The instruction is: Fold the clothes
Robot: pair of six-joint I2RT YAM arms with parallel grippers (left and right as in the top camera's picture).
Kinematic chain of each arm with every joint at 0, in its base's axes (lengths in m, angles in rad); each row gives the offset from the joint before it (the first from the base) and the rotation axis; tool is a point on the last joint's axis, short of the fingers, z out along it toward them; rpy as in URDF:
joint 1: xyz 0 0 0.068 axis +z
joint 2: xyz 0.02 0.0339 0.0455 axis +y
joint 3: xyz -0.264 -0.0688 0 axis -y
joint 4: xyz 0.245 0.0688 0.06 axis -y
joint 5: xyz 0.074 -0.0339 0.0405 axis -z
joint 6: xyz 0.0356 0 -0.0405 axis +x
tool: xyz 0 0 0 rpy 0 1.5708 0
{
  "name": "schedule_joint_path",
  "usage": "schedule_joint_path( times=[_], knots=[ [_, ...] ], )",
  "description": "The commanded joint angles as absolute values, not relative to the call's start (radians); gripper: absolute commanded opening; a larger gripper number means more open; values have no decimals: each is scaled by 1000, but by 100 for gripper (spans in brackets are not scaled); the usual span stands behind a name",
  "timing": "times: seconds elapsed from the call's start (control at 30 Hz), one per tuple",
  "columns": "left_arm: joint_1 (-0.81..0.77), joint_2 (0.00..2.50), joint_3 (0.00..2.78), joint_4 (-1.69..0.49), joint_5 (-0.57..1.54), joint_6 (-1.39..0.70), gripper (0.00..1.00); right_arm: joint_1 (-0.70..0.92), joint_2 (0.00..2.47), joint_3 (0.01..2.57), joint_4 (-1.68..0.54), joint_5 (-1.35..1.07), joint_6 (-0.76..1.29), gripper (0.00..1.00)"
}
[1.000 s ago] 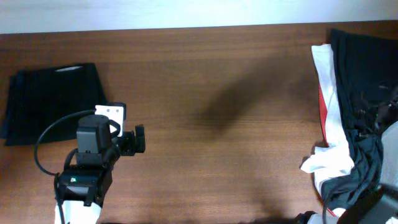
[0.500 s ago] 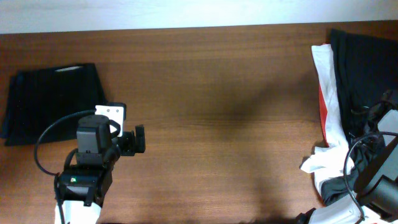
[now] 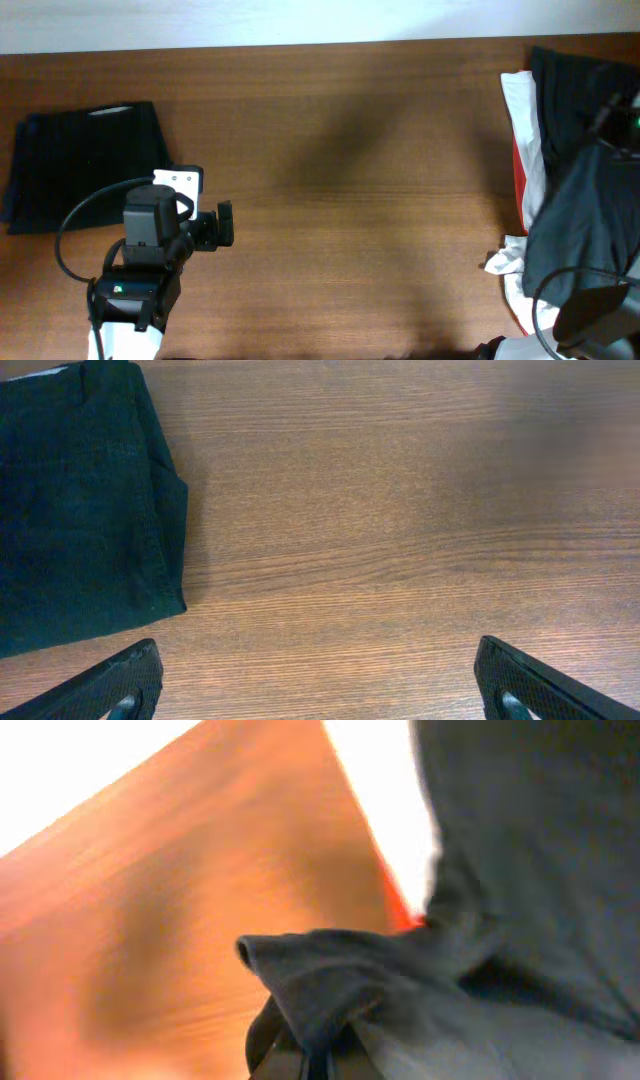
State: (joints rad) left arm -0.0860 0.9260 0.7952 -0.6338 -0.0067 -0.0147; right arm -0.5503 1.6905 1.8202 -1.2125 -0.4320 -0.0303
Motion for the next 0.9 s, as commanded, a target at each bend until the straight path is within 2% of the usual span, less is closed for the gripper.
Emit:
schedule_joint_path(
  times=[0.0,0.1,0.13,0.23,0.37,0.5,0.53,0.6,0.67,0.77,0.87],
  knots=[
    [-91,926,814,-645,4,1,99,-438,1615,1887,-1216,-775,-159,4],
    [-91,926,814,-645,5,1,99,-269,1544,1924,-1187,-913,-187,4],
    [-91,926,814,-646,5,1,99,-142,1514,1924,-1145,-935,-187,4],
    [-91,928,814,-649,5,1,99,58,1523,1924,-1118,-921,-187,4],
    [-91,928,814,-653,5,1,99,276,1592,1922,-1117,-738,-172,4],
    [-91,928,814,-653,9,1,99,376,1630,1923,-1056,-562,-171,5],
    [-91,928,814,-653,13,1,99,379,1630,1923,-1046,-489,-171,16],
    [-91,928,814,-652,14,1,99,366,1629,1923,-1059,-338,-149,99],
    [-91,928,814,-652,16,1,99,330,1628,1923,-1098,-240,-126,99],
    [-91,928,814,-638,69,0,99,208,1621,1923,-1196,-41,20,99],
    [-91,936,814,-583,294,-10,99,85,1621,1923,-1307,-41,20,99]
  ],
)
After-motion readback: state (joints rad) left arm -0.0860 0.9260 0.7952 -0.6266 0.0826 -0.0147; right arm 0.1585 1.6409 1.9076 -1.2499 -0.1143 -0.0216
